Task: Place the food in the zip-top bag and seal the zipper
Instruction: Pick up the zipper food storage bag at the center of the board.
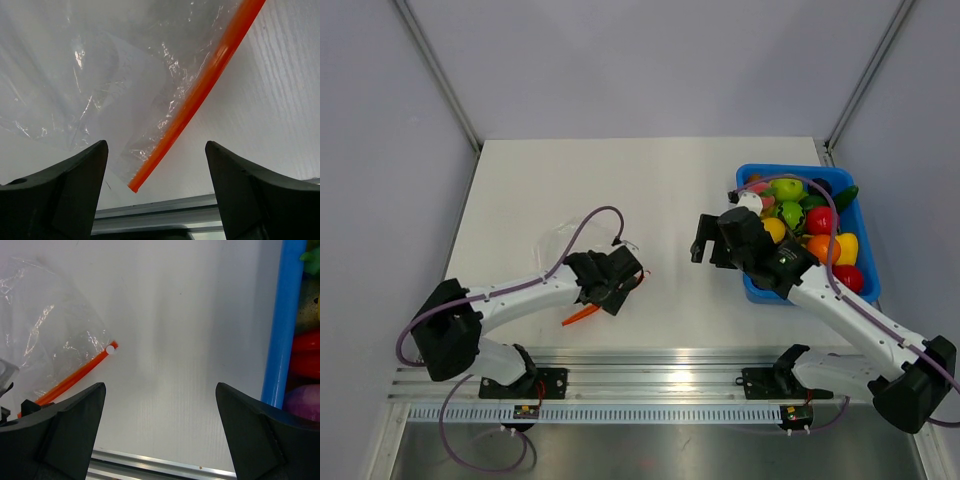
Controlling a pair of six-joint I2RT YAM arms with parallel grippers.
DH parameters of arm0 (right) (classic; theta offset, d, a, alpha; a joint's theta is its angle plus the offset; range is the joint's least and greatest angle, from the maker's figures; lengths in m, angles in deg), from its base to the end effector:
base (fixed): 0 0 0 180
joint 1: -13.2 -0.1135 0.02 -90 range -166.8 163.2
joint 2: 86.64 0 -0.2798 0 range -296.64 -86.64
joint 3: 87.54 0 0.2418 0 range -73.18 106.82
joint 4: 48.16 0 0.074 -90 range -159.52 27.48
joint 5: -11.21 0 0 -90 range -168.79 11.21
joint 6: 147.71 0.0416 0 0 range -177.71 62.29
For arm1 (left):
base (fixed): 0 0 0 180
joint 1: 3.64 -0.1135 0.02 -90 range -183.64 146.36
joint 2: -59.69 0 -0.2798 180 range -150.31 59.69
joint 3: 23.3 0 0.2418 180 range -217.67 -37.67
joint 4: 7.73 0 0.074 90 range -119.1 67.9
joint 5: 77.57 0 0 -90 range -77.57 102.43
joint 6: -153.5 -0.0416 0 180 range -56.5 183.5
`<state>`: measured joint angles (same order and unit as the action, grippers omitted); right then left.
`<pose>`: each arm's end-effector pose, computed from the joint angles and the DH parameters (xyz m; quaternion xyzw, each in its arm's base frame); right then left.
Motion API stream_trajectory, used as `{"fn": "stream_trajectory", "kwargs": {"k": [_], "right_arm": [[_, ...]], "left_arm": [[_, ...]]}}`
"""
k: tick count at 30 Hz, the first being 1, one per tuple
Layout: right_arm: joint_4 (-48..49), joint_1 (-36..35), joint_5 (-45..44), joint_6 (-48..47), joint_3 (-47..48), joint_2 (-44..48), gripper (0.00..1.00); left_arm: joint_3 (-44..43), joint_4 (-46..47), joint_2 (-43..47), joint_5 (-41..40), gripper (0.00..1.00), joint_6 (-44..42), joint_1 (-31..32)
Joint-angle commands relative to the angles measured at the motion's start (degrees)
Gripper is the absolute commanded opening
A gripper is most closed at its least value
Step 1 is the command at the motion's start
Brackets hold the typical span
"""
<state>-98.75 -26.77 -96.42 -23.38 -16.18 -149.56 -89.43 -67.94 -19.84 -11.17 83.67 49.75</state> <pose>0.1737 0.1291 0.3219 0.0176 0.9052 0.1304 0.4040 0.1541 -0.1795 0.2250 0.2490 0.9368 0.0786 0.2329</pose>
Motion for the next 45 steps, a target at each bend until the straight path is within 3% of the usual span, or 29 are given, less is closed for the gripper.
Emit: {"fn": "stream_trajectory", "kwargs": {"k": [1, 9, 18, 24, 29, 32, 37, 45], "right_arm": [[1.16, -0.03, 0.14, 0.21, -0.65, 1.57, 0.99], [1.33, -0.02, 0.22, 1.01, -2.41, 3.32, 0.99], [1.34, -0.02, 0.84, 1.88, -3.9, 4.29, 0.99], [1.16, -0.11, 0.66, 2.41, -4.87, 5.61, 0.99], [1.16, -0.03, 1.02, 2.76, -4.87, 5.52, 0.99], [1.33, -0.11, 1.02, 3.2, -5.22, 5.78, 1.0], [1.34, -0.11, 1.19, 3.38, -5.66, 6.14, 1.0], [1.16, -0.11, 1.28, 3.91, -6.63, 7.1, 1.0]], "left_arm": [[-3.25, 3.22, -3.86, -3.03, 0.81, 0.67, 1.63], [-4.57, 4.01, -8.88, -12.43, 0.7, 2.69, 2.86], [-5.8, 4.62, -13.46, -15.26, 0.68, 2.95, 2.95], [-5.45, 5.24, -12.67, -13.59, 0.73, 2.95, 3.83], [-5.89, 5.24, -12.14, -11.57, 0.88, 1.9, 6.29], [-5.45, 5.5, -12.93, -11.56, 0.89, 2.16, 6.73], [-6.41, 3.05, -16.71, -19.09, 0.78, 5.58, 6.64], [-6.77, 1.64, -20.23, -22.98, 0.7, 8.22, 6.64]]}}
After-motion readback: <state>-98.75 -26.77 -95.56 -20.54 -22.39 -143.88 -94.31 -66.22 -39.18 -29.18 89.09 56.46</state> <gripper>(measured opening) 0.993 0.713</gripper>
